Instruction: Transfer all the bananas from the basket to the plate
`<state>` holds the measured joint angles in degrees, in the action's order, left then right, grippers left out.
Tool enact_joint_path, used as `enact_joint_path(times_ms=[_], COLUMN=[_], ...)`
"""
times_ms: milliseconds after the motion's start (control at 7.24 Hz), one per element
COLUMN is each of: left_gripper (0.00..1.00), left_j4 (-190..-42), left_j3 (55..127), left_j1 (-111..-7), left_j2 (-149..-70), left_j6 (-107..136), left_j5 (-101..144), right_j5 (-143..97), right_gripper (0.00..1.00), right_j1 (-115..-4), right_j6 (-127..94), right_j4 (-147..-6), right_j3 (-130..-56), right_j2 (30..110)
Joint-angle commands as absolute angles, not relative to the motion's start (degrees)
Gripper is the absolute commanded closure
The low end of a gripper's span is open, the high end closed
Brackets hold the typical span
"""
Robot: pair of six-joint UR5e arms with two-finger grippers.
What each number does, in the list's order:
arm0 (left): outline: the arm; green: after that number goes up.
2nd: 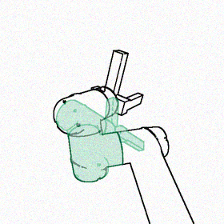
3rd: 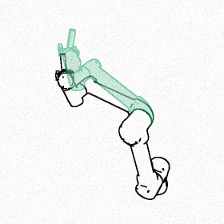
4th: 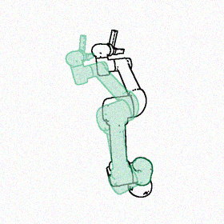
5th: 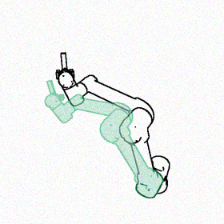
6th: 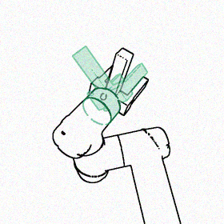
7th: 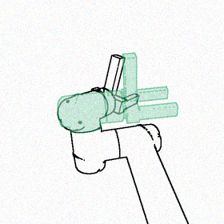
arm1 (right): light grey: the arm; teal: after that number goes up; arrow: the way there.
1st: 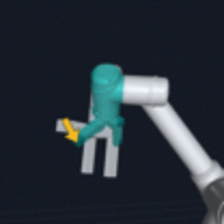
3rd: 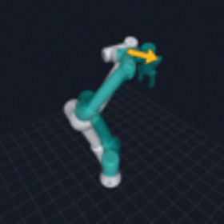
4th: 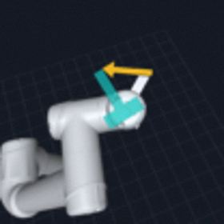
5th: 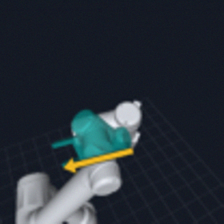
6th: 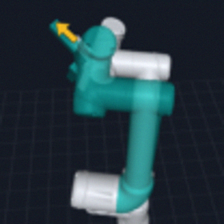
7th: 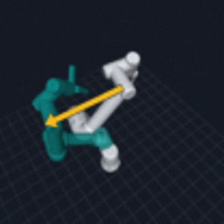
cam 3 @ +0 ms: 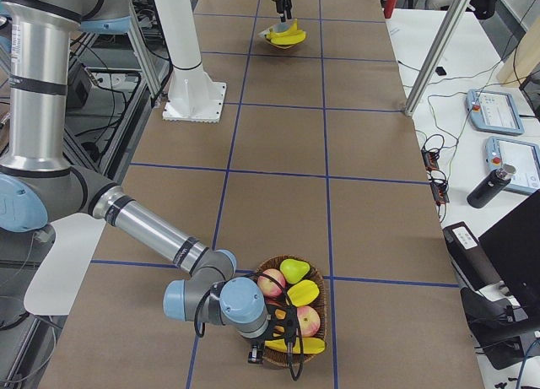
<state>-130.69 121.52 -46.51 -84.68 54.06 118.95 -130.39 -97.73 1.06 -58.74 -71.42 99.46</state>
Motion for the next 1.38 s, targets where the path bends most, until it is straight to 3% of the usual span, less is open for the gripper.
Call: enact_joint_path(times_ms=[0,276,553,1105,1244], left_gripper=[0.00,0.00,0.00,0.00,0.00], left_j4=[-130.7,-130.7,-130.7,-130.7,-130.7], left_j3=[121.6,121.6,121.6,121.6,121.6], left_j1=[-46.5,-46.5,-46.5,-46.5,-46.6], left_j2=[-84.9,-85.3,-85.3,-85.3,-85.3], left_j6=[54.1,54.1,54.1,54.1,54.1], left_j5=[119.0,118.9,118.9,118.9,118.9], right_j5=[-132.9,-132.9,-133.3,-133.2,-133.2], right_gripper=[0.29,0.30,0.40,0.70,0.86], right_j1=[-97.5,-97.2,-96.5,-95.5,-95.3], right_j6=[0.4,0.4,0.4,-0.5,-1.8], right_j4=[-58.7,-58.6,-58.6,-58.6,-58.2], right_j3=[-71.5,-71.3,-71.4,-71.5,-71.7], right_j2=[99.6,100.7,100.8,100.5,100.5])
